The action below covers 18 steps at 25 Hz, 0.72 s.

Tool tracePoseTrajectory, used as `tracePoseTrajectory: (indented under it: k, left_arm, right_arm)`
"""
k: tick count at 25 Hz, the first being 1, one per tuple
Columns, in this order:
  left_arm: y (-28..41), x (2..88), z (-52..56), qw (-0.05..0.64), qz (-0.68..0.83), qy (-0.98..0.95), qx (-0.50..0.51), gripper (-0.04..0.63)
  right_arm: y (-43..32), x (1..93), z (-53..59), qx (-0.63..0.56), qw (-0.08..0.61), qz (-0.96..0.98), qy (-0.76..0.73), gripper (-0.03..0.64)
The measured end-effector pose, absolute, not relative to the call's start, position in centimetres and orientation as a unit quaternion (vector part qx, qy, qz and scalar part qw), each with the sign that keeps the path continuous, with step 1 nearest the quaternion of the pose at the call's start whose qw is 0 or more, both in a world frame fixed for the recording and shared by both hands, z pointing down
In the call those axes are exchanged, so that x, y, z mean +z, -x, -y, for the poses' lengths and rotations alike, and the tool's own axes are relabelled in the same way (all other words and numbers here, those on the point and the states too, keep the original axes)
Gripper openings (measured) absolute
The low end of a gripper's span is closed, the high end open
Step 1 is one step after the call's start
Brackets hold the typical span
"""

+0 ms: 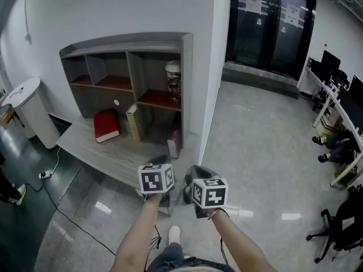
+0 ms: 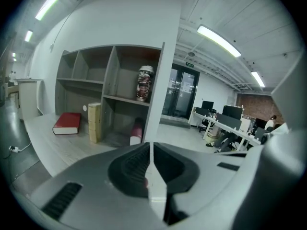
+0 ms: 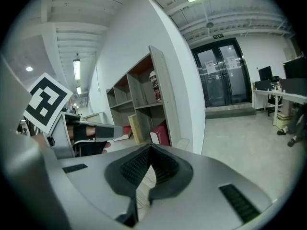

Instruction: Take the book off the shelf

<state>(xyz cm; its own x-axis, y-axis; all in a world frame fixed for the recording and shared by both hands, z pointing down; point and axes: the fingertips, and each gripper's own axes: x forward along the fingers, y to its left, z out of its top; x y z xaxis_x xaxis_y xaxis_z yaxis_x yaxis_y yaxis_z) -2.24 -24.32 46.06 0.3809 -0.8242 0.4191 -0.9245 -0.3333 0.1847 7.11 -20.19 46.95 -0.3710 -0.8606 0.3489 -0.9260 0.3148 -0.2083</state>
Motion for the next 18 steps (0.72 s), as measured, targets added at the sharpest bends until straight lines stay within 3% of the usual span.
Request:
tracePoseTrajectory:
  k: [8,18]
  left_arm:
    - [1.3,46.7,29.8,0.215,0.511,-0.819,0.147,0.017]
    - [1.6,45.8,36.3,0.223,0.493,-0.823,0.172,0.092]
  right_arm:
    - [-5.4,48.4,25.5,0.205,0.104,0.8,-0.554,0.0]
    - [-4.1,48.7,31.4,0.218,0.119,0.79,-0.561,0.0]
